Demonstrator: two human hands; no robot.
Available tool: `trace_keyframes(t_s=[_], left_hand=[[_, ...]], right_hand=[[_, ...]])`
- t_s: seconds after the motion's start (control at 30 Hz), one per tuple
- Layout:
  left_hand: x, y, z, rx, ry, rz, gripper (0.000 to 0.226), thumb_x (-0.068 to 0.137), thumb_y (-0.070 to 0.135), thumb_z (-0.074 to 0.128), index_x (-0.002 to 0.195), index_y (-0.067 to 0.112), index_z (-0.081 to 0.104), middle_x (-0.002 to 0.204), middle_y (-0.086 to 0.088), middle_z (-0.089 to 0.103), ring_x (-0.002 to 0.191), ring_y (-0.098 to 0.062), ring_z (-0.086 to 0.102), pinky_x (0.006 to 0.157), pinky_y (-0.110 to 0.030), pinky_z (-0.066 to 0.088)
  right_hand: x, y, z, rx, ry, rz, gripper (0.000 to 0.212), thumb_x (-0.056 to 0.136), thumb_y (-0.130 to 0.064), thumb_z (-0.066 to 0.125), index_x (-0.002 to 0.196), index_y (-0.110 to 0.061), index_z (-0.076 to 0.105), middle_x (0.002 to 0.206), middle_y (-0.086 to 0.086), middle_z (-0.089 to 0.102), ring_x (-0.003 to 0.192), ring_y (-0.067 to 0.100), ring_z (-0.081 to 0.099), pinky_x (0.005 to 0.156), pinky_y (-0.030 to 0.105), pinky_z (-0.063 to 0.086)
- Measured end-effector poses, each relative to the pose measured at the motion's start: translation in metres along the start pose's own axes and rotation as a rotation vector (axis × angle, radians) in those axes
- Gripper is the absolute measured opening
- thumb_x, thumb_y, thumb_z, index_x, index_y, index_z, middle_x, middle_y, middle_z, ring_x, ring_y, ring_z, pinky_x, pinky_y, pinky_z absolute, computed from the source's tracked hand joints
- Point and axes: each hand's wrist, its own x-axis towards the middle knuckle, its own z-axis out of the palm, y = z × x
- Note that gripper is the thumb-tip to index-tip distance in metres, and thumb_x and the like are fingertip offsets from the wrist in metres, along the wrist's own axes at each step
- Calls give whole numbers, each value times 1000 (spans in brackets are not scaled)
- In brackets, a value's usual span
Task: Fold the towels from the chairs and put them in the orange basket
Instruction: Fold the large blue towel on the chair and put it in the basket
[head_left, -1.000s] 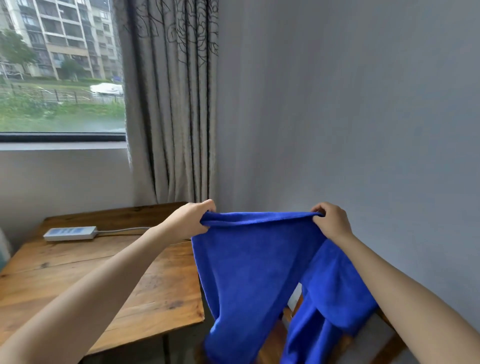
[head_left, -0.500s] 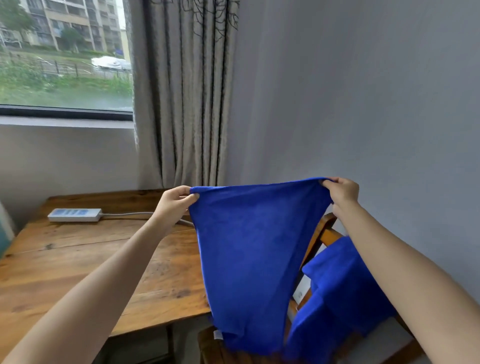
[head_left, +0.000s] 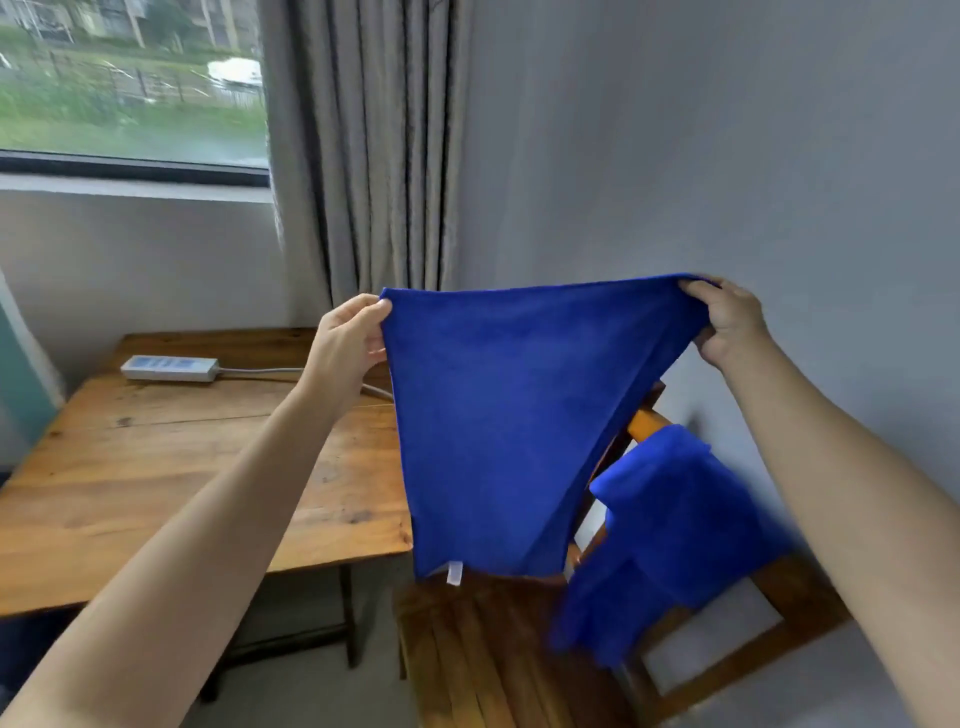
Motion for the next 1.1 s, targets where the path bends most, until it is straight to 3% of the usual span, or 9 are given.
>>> trace_keyframes(t_s=[0.13, 0.3, 0.47, 0.57, 0.7, 0.83, 0.97, 1.1], left_hand=[[-66, -4, 16, 30, 67, -16, 42, 97, 11, 42, 64, 24, 66, 64, 7, 63, 62, -11, 56, 62, -28, 42], [-172, -36, 38, 60, 239, -78, 26, 98, 11, 39, 82, 18, 59, 68, 6, 64, 67, -10, 56, 60, -21, 45], [-267, -75, 43, 31, 380, -229, 24, 97, 10, 41, 83, 14, 61, 64, 8, 69, 61, -6, 63, 54, -17, 50], [-320, -109, 51, 86, 414, -377, 23, 97, 11, 44, 83, 12, 62, 71, 1, 69, 66, -11, 65, 57, -21, 52], [-372, -160, 49, 172, 411, -577, 22, 96, 11, 45, 84, 10, 64, 80, -5, 69, 79, -20, 62, 68, -26, 48], [-401, -198, 46, 270, 423, -766, 22, 96, 14, 45, 82, 9, 61, 86, -9, 63, 83, -23, 57, 74, -30, 42], [-416, -224, 54, 255, 476, -848, 24, 96, 11, 44, 76, 7, 57, 77, -11, 55, 67, -19, 51, 59, -25, 41], [-426, -245, 56, 239, 534, -916, 22, 94, 10, 46, 74, 9, 56, 76, -9, 52, 68, -20, 49, 58, -26, 42]], right_hand=[[-23, 10, -40, 18, -125, 46, 19, 83, 1, 61, 72, -15, 60, 51, -8, 66, 62, 11, 59, 59, 23, 50], [-65, 46, -97, -71, -285, 88, 16, 82, 1, 61, 73, -11, 63, 55, -5, 68, 65, 13, 63, 64, 24, 52], [-117, 103, -144, -165, -363, 155, 46, 85, 5, 57, 50, -21, 71, 50, -9, 66, 54, 3, 62, 61, 17, 48], [-147, 145, -179, -214, -337, 255, 26, 84, 5, 59, 68, -14, 66, 49, -9, 65, 66, 15, 58, 65, 23, 48], [-179, 207, -221, -311, -302, 418, 21, 83, 6, 61, 70, -10, 63, 47, -8, 64, 70, 22, 55, 61, 26, 50], [-209, 250, -250, -413, -263, 542, 21, 82, 8, 60, 69, -8, 62, 64, 6, 64, 80, 28, 53, 58, 24, 46], [-229, 276, -273, -525, -241, 614, 7, 85, 3, 59, 83, -2, 64, 93, 14, 60, 91, 28, 52, 60, 25, 43], [-235, 293, -283, -565, -219, 631, 7, 87, 0, 59, 86, -5, 65, 100, 13, 62, 97, 28, 54, 64, 28, 46]])
